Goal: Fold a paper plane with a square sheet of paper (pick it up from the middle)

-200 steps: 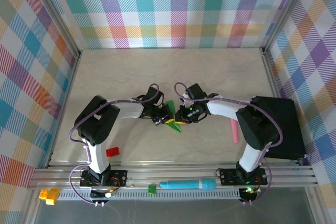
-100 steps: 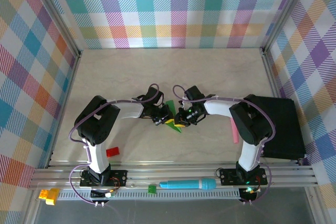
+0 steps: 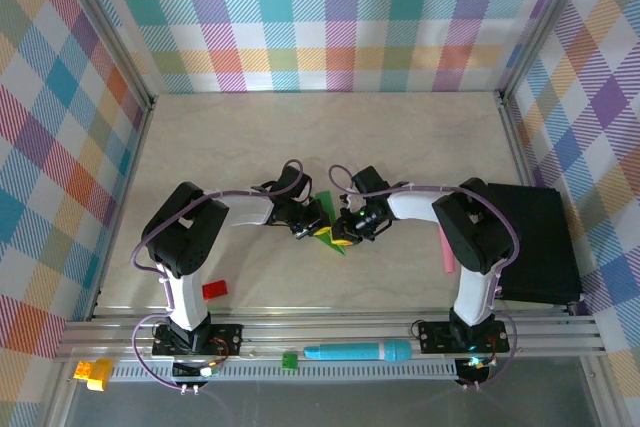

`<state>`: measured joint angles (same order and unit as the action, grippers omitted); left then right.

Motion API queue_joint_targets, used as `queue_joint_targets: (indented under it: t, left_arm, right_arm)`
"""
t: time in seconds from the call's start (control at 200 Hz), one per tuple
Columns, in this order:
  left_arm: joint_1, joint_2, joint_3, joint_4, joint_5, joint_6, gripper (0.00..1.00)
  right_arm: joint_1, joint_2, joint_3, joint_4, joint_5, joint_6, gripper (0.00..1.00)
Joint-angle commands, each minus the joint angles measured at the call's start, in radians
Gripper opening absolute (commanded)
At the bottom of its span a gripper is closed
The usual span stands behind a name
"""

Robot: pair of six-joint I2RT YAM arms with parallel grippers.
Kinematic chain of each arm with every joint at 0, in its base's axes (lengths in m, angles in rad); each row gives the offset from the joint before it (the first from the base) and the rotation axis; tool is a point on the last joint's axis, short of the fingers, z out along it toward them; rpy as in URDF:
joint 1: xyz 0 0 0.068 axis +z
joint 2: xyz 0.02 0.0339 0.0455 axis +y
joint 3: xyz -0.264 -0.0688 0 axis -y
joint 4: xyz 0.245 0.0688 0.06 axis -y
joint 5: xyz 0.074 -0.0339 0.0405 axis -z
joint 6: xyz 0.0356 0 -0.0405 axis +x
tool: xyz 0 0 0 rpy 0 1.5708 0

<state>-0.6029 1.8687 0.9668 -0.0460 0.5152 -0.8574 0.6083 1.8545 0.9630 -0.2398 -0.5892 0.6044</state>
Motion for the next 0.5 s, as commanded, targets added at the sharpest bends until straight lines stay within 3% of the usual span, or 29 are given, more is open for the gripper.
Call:
queue_joint_targets:
  t: [0.0, 0.305, 0.495]
  left_arm:
    - [-0.008, 0.044, -0.026, -0.064, -0.063, -0.018, 0.1]
    - [-0.008, 0.044, -0.029, -0.061, -0.064, -0.022, 0.1]
    - [-0.008, 0.036, -0.031, -0.058, -0.062, -0.022, 0.1]
  right_arm:
    - [0.004, 0.015, -0.027, -0.002, -0.035, -0.025, 0.1]
    - [0.004, -0.038, -0.054, 0.034, -0.035, -0.015, 0.11]
    - [0.0, -0.144, -0.079, 0.067, 0.097, 0.007, 0.15]
